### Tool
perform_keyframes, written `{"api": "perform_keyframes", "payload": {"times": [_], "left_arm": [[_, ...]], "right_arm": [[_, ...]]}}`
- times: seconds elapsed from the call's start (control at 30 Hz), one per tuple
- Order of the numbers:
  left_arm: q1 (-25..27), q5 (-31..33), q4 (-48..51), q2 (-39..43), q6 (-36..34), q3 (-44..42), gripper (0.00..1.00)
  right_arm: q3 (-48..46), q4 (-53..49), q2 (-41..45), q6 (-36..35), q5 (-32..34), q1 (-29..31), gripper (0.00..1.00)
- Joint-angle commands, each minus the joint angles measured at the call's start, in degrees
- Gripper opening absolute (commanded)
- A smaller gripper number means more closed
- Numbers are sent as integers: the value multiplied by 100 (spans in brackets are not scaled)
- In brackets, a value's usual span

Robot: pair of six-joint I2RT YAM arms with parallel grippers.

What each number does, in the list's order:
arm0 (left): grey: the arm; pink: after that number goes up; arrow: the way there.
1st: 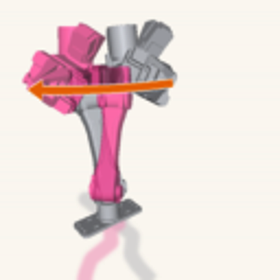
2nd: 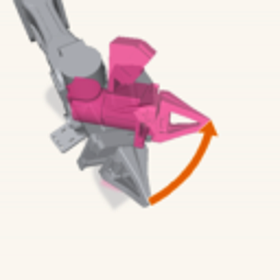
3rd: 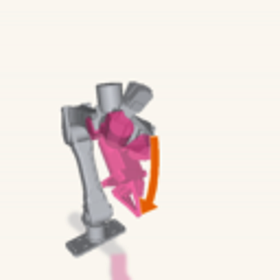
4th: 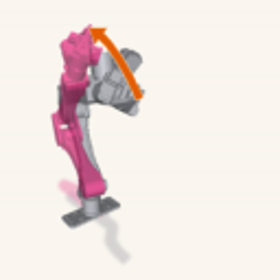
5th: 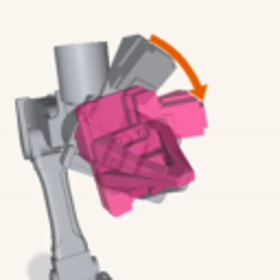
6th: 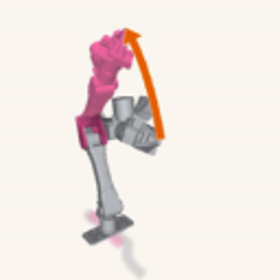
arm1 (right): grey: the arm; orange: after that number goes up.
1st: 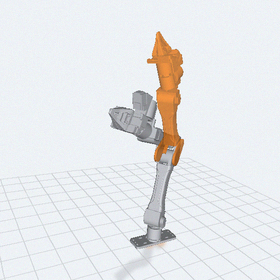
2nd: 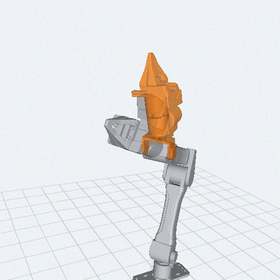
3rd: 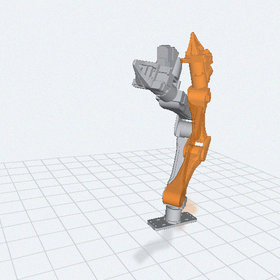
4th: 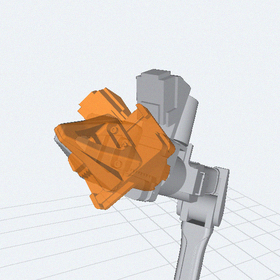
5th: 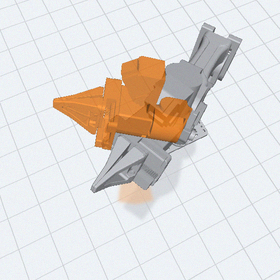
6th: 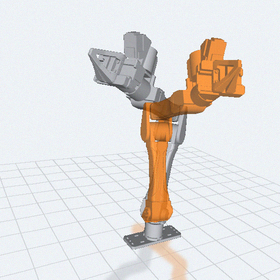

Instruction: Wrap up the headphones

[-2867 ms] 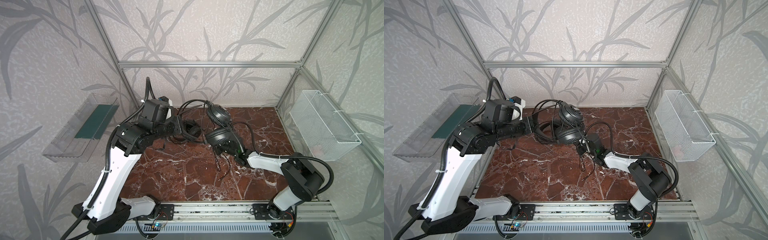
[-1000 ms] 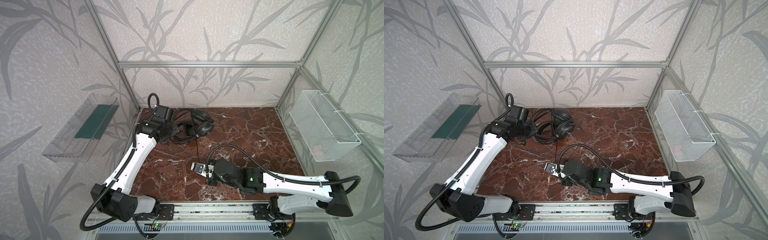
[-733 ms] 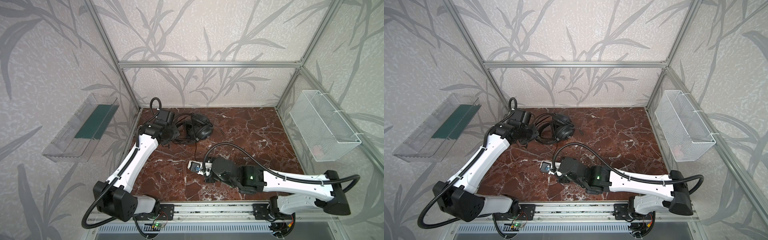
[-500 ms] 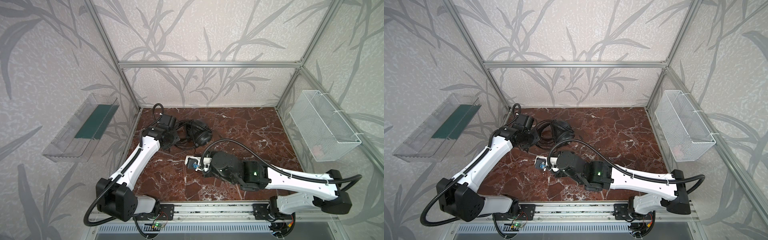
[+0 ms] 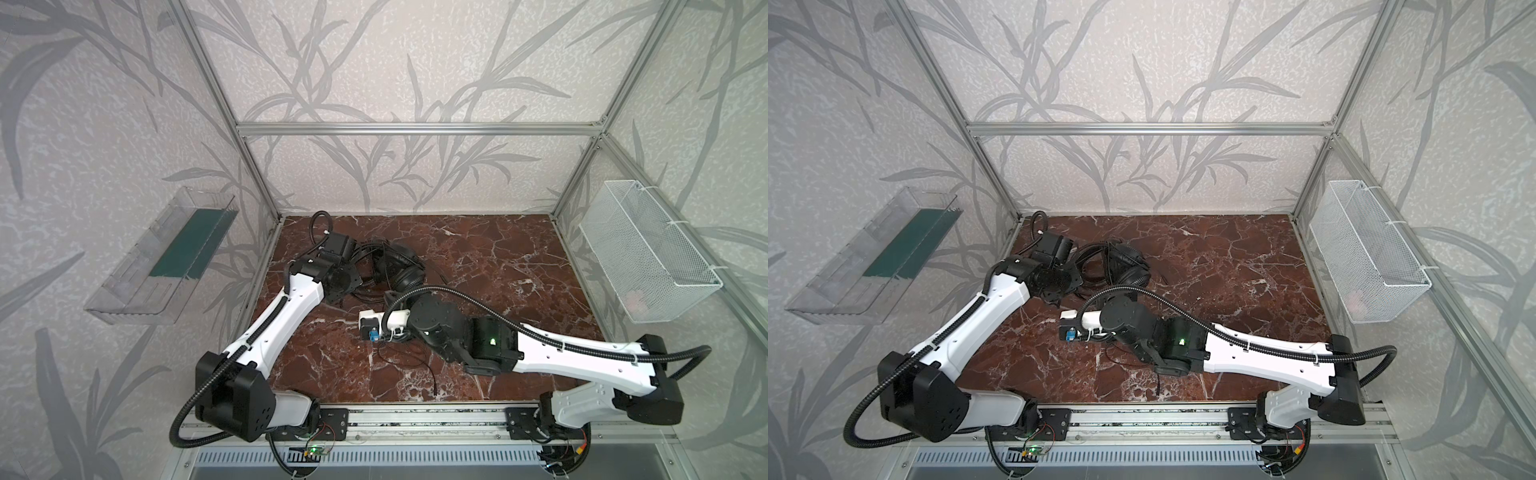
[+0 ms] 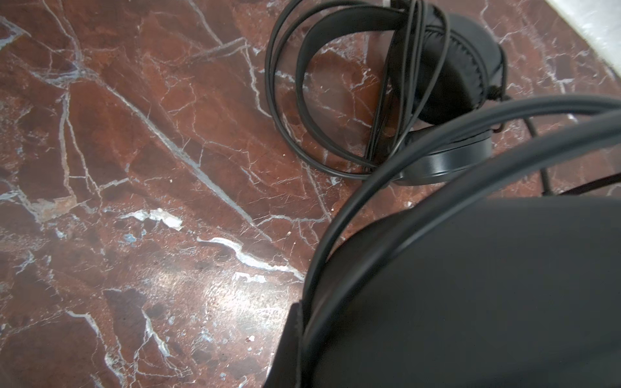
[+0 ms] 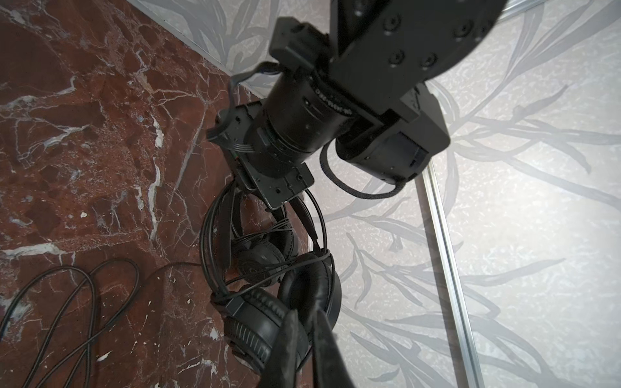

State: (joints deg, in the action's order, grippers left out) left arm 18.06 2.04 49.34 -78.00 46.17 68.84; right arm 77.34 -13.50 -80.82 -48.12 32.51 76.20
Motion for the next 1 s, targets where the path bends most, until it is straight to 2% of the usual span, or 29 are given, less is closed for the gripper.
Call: {"api": "perform_keyframes", "payload": {"times": [0.0,0.07,0.17,0.27,0.4,0.5,0.6,0.8,0.97], "left_arm": [[30,-20,-144,371,167,232,0],[30,-55,-16,474,182,469,0],[76,-31,164,615,164,909,0],[182,5,448,625,119,1596,0],[488,185,770,587,81,2432,0],[729,443,983,567,51,3028,0],[929,631,1186,509,32,3541,0],[1292,870,1481,310,-2,4375,0],[1480,1023,1654,172,-38,4874,0]], "right_arm": [[-207,68,497,780,-368,-21,23],[-928,553,947,1229,-728,-22,35],[-1894,1259,1536,1768,-1288,-31,48],[-2507,1758,1888,2202,-1636,-28,55],[-3075,2403,2131,2475,-1656,-69,60],[-3410,2666,2227,2765,-1880,-348,62],[-3722,3102,2178,2976,-1784,-530,63],[-4100,4523,1591,3166,-1744,-946,64],[-4173,5404,948,3726,-1785,-1689,64]]}}
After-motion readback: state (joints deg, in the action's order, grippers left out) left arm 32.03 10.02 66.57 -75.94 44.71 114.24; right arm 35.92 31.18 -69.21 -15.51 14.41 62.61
